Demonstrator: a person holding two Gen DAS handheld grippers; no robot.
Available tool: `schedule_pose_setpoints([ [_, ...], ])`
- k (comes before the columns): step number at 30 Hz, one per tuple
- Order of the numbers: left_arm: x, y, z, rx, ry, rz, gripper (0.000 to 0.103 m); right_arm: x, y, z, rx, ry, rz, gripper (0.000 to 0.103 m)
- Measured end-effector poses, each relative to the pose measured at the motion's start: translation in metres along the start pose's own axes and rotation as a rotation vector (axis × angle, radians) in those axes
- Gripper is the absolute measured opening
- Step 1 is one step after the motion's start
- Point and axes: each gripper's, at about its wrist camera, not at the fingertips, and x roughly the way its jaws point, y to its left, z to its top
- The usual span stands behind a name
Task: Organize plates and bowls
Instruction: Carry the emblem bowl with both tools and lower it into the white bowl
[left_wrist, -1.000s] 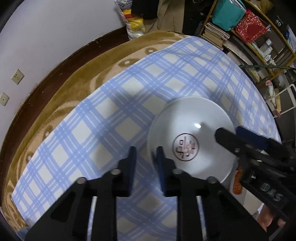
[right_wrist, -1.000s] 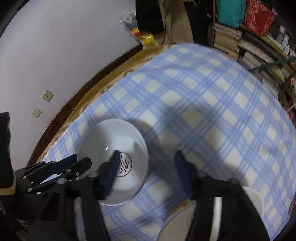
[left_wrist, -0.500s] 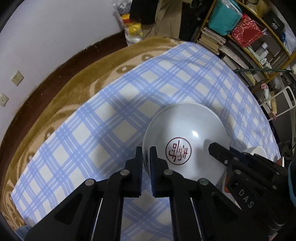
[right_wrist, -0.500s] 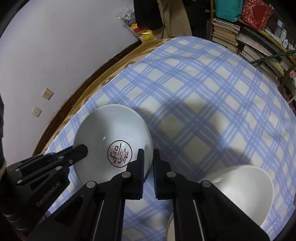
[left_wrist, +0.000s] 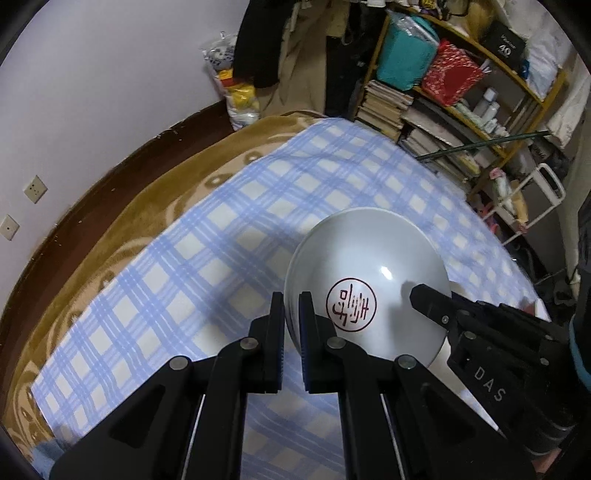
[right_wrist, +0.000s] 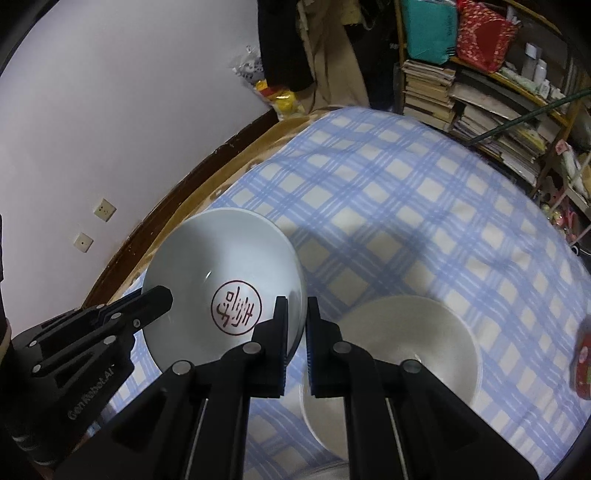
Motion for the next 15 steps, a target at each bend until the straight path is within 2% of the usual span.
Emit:
schedule_pose_setpoints([
  [6, -0.015, -0.043, -0.008, 0.086, -0.033, -0.032, 0.007, -0.025, -0.03, -0.015, 0.051, -0.027, -0.02, 0.01],
  [15, 0.006, -0.078, -0.025, 0.122, 0.053, -0.081, 0.007, -0.038, -0.063, -0.034, 0.079, -0.006, -0.092, 0.01],
])
